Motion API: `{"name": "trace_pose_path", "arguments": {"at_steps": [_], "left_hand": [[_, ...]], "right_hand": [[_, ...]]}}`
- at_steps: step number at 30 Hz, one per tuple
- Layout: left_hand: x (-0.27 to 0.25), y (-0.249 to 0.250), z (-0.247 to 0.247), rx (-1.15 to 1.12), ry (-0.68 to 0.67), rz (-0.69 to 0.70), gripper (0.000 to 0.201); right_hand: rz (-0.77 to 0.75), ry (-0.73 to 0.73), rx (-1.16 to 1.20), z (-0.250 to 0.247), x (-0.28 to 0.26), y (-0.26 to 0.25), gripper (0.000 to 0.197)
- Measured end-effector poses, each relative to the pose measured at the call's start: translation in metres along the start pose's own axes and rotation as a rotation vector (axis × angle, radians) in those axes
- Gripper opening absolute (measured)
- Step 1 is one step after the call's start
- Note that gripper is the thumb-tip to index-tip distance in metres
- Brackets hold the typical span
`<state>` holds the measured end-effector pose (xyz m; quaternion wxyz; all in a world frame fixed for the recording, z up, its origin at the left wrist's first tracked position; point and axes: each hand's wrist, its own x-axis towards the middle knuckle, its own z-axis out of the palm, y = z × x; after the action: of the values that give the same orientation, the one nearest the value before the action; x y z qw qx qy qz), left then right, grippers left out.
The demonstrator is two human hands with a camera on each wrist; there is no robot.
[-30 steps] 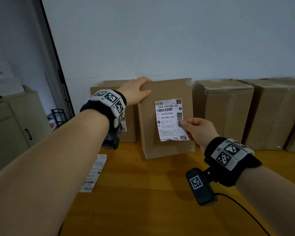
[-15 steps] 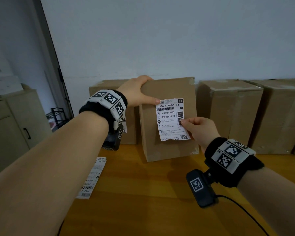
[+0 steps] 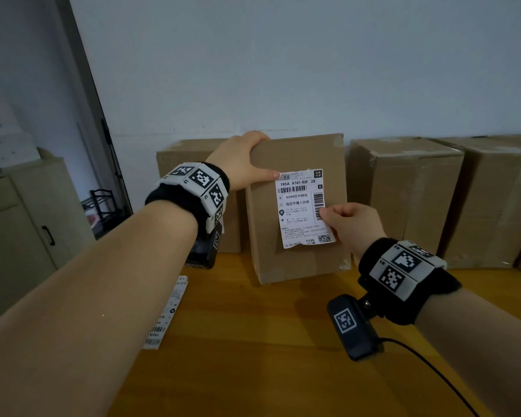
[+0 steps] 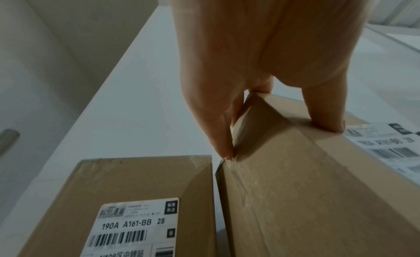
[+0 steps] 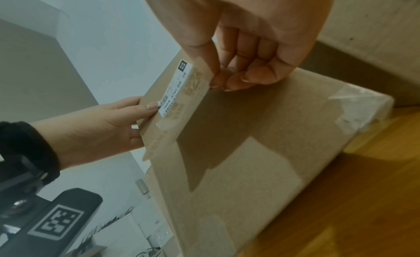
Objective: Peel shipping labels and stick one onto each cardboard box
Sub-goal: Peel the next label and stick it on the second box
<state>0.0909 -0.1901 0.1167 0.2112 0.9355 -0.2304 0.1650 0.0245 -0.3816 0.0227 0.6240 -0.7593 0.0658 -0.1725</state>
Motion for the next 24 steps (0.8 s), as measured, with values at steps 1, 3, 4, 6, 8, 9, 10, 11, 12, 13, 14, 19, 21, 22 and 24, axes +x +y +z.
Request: {"name": "trace_pose_path", "arguments": {"at_steps": [1, 3, 4, 6, 8, 9, 10, 11, 12, 13, 14, 19, 21, 22, 24], "left_hand": [[0.0001, -0.0001, 0.0004, 0.002, 0.005, -0.002, 0.068], [0.0002, -0.0001, 0.0005, -0.001, 0.013, -0.006, 0.068], [0.0001, -0.0001, 0.0004, -0.003, 0.013, -0.009, 0.068], [0.0003, 0.0001, 0.0002, -0.004, 0.010, -0.016, 0.069], [0.0003, 0.0005, -0.0003, -0.006, 0.008, -0.021, 0.069], [0.0003, 0.0009, -0.0005, -0.009, 0.007, -0.021, 0.068], [-0.0001, 0.0016, -0.0010, -0.014, 0.006, -0.020, 0.066], [-0.0001, 0.0020, -0.0013, -0.019, 0.005, -0.019, 0.065], [-0.0005, 0.0027, -0.0015, -0.022, 0.004, -0.016, 0.064], [-0.0006, 0.0032, -0.0018, -0.025, 0.003, -0.016, 0.064], [-0.0008, 0.0036, -0.0020, -0.026, 0.002, -0.015, 0.064], [-0.0015, 0.0048, -0.0022, -0.022, 0.003, -0.016, 0.063], [-0.0022, 0.0054, -0.0025, -0.027, 0.005, -0.014, 0.062], [-0.0023, 0.0056, -0.0026, -0.029, 0.004, -0.015, 0.061], [-0.0022, 0.0054, -0.0025, -0.025, 0.001, -0.018, 0.062]], "right_hand": [[-0.002, 0.004, -0.001, -0.0001, 0.0002, 0.0004, 0.016], [-0.009, 0.012, -0.012, -0.0002, 0.0008, 0.0011, 0.018], [-0.013, 0.015, -0.018, 0.0000, 0.0010, 0.0012, 0.019], [-0.019, 0.026, -0.032, 0.0010, 0.0013, 0.0009, 0.020], [-0.025, 0.049, -0.058, 0.0022, 0.0020, 0.0010, 0.021], [-0.030, 0.063, -0.074, 0.0024, 0.0025, 0.0012, 0.021], [-0.035, 0.075, -0.092, 0.0025, 0.0032, 0.0016, 0.020], [-0.041, 0.083, -0.110, 0.0021, 0.0033, 0.0016, 0.018], [-0.050, 0.087, -0.131, 0.0019, 0.0038, 0.0018, 0.017], [-0.059, 0.089, -0.149, 0.0016, 0.0038, 0.0016, 0.016], [-0.068, 0.094, -0.166, 0.0015, 0.0040, 0.0014, 0.015], [-0.086, 0.120, -0.226, 0.0029, 0.0060, 0.0001, 0.014], [-0.079, 0.121, -0.260, 0.0036, 0.0075, 0.0010, 0.016], [-0.076, 0.120, -0.288, 0.0036, 0.0081, 0.0011, 0.017], [-0.067, 0.123, -0.337, 0.0023, 0.0088, 0.0004, 0.024]]}}
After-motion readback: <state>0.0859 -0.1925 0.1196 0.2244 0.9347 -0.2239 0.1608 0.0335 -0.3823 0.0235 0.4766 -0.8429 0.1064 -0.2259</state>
